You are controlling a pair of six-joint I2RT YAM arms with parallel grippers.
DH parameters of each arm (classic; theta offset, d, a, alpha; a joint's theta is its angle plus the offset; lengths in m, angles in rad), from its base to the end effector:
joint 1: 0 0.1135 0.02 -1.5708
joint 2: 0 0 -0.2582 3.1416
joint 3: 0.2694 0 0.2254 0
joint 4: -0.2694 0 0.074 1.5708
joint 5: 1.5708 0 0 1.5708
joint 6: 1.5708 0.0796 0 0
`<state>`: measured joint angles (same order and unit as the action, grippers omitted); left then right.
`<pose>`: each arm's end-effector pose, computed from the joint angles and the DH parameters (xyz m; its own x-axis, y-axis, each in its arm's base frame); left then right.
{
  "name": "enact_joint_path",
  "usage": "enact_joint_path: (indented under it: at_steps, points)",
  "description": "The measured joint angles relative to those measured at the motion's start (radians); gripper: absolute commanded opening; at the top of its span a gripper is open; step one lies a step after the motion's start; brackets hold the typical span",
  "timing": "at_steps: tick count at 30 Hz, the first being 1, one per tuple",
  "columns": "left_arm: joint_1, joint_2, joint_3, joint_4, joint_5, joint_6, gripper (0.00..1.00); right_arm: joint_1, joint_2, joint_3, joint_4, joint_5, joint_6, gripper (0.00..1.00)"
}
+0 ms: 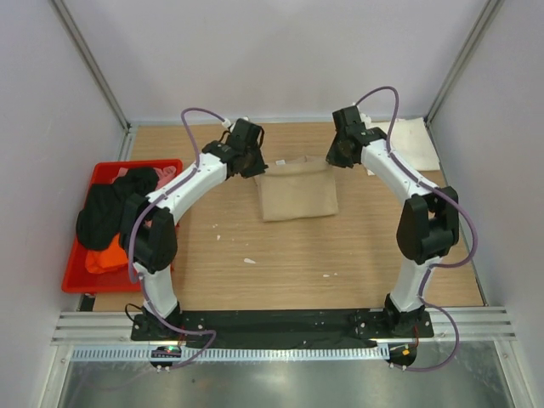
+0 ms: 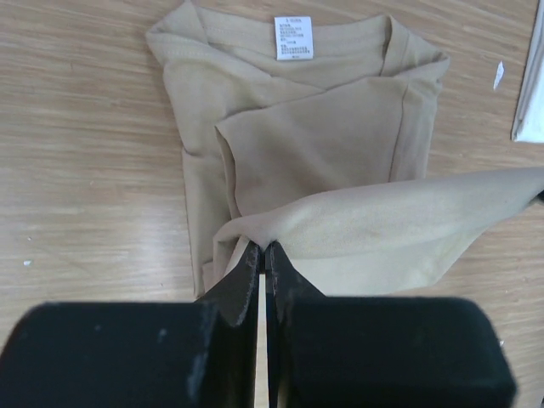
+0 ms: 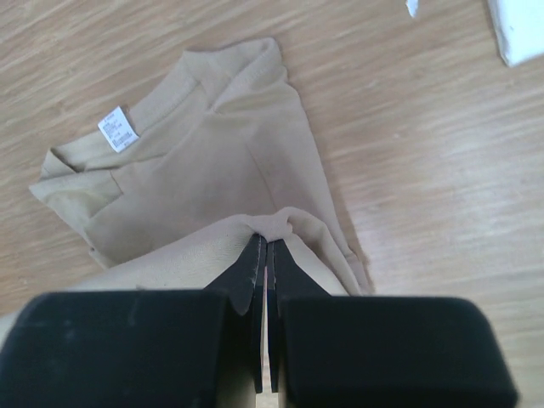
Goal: Fold and stack the t-shirts
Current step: Fold the tshirt
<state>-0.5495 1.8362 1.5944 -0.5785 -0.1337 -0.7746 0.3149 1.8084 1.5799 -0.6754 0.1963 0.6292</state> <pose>0.3614 -0.2089 0.2571 -0.7536 -0.3514 -0.5556 -0.1217 0.9051 -0.4073 0.3852 0.1091 0.2542 -0.7153 0.3741 -0.5903 0.2868 0.9274 0.2401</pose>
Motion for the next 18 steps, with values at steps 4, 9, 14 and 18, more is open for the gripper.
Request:
enact_joint_path:
  at_steps: [4,9,14,18]
  points:
    - [0.039,0.051,0.039,-0.002,0.029,0.001,0.0,-0.014,0.086,0.082,0.005,-0.036,-0.018,0.01]
    - [0.087,0.109,0.074,0.001,0.061,0.011,0.0,-0.018,0.159,0.18,0.018,-0.073,-0.038,0.01]
    - [0.124,0.151,0.092,0.029,0.087,0.038,0.0,-0.026,0.226,0.254,0.044,-0.109,-0.048,0.01]
    - [0.148,0.206,0.138,0.061,0.134,0.061,0.0,-0.045,0.286,0.282,0.073,-0.133,-0.052,0.01]
